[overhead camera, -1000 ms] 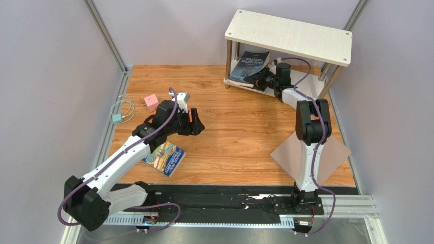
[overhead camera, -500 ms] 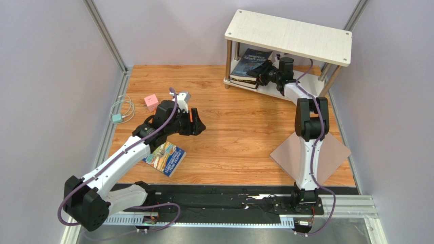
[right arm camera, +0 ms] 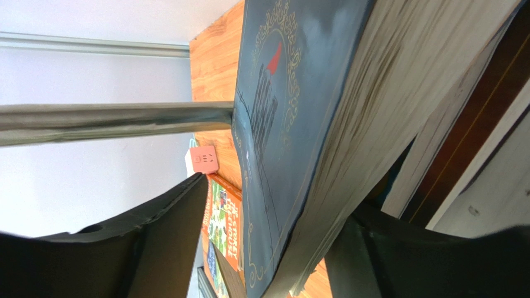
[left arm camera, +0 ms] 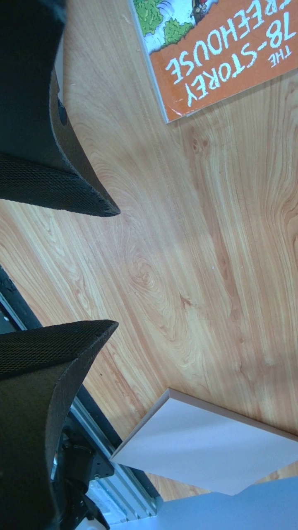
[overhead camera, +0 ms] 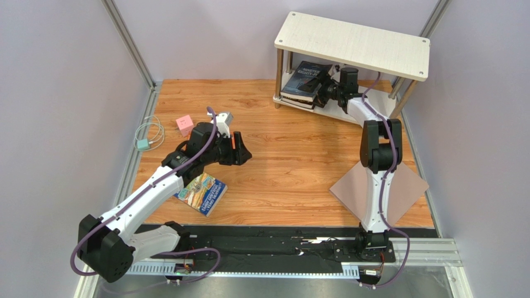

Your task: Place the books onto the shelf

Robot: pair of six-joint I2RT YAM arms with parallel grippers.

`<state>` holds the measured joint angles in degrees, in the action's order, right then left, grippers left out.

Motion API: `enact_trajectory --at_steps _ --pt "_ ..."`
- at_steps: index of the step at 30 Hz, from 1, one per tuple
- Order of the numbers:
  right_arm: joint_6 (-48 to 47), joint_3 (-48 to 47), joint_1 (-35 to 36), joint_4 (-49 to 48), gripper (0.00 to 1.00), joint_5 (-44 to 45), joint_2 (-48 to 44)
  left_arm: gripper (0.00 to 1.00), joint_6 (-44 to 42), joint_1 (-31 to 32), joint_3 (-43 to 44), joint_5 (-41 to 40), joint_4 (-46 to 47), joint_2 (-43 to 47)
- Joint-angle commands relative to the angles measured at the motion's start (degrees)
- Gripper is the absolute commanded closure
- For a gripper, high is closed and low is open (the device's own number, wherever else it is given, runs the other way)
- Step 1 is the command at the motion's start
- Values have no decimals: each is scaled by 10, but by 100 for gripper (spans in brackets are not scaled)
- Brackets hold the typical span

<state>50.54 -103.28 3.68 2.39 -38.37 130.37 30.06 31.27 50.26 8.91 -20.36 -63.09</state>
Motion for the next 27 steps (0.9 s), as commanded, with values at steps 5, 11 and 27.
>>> enact_trajectory --at_steps 5,11,27 --pt "-119 81 -3 217 11 92 -111 27 -5 0 49 -74 -72 -24" --pt "-162 265 6 218 10 147 -239 25 -14 -6 128 -122 -151 -117" --pt "-164 410 268 79 6 151 -319 35 35 -224 1 -60 -171 -135"
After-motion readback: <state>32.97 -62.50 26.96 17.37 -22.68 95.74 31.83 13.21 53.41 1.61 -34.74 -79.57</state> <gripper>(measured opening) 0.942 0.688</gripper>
